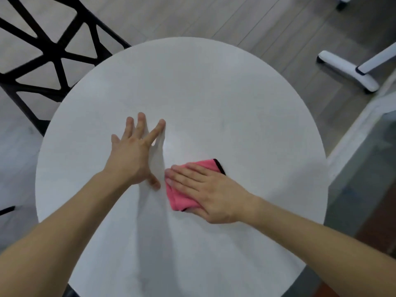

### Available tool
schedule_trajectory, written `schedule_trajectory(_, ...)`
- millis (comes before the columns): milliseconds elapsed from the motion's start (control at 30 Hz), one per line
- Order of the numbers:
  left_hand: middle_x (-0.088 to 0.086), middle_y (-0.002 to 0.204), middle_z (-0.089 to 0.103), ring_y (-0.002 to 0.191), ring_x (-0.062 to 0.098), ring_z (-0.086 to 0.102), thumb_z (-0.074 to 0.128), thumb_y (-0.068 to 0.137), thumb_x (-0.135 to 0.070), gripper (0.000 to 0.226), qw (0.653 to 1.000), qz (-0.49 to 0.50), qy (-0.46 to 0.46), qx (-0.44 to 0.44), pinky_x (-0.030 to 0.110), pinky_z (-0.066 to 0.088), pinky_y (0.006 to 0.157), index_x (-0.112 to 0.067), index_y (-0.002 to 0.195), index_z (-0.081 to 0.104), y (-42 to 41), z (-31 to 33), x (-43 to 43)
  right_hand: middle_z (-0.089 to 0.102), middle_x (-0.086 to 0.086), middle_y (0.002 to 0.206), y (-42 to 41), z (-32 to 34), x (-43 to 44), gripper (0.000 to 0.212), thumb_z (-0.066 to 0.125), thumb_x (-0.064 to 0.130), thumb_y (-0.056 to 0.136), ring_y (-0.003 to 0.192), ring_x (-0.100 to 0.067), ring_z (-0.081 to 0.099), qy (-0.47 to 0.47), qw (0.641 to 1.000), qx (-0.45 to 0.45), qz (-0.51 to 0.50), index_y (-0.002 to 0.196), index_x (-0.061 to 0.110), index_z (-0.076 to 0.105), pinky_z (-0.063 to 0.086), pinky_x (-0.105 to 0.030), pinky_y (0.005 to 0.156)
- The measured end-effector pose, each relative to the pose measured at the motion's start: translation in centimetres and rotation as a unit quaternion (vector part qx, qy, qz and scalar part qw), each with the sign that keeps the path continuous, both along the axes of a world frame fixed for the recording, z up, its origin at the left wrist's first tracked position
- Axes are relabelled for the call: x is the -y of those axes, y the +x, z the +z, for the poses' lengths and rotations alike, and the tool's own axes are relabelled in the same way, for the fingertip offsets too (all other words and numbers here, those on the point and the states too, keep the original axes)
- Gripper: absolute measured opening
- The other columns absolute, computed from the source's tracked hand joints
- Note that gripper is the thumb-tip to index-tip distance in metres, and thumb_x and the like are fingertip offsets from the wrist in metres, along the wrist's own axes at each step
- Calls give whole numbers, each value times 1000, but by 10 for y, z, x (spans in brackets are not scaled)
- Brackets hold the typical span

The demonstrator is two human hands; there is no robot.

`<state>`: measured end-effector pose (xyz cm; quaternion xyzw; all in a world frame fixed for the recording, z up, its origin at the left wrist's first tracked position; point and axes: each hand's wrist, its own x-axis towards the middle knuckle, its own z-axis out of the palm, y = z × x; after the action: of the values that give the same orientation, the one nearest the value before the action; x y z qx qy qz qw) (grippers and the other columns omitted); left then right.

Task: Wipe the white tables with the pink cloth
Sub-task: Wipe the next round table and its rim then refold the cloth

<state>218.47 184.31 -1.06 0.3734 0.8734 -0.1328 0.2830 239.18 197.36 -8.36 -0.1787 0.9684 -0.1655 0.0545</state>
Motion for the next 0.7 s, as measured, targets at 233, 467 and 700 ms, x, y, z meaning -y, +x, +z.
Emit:
schedule_trajectory(233,2,177,-29,166,34,-21,106,37,-66,182,1000,26,0,14,75,17,128,-51,166,-21,2,1,-12,3,-5,182,-133,8,-195,77,29,55,111,168,-20,1,87,930,22,-357,173,13,12,2,-45,137)
schedule_trajectory(467,5,176,-29,166,37,-19,105,35,-68,185,1000,6,-24,4,73,27,125,-48,166,-24,0,2,0,11,-15,180,2,-5,-15,75,40,47,114,168,-28,7,14,962,-38,-272,169,1,20,16,-49,135)
schedule_trajectory(700,7,175,-29,165,40,-19,106,36,-66,185,1000,-5,-30,-1,75,26,125,-44,166,-24,6,0,-18,18,-8,179,-2,-2,-108,71,48,41,110,167,-27,16,9,969,-26,-245,170,11,26,12,-48,136)
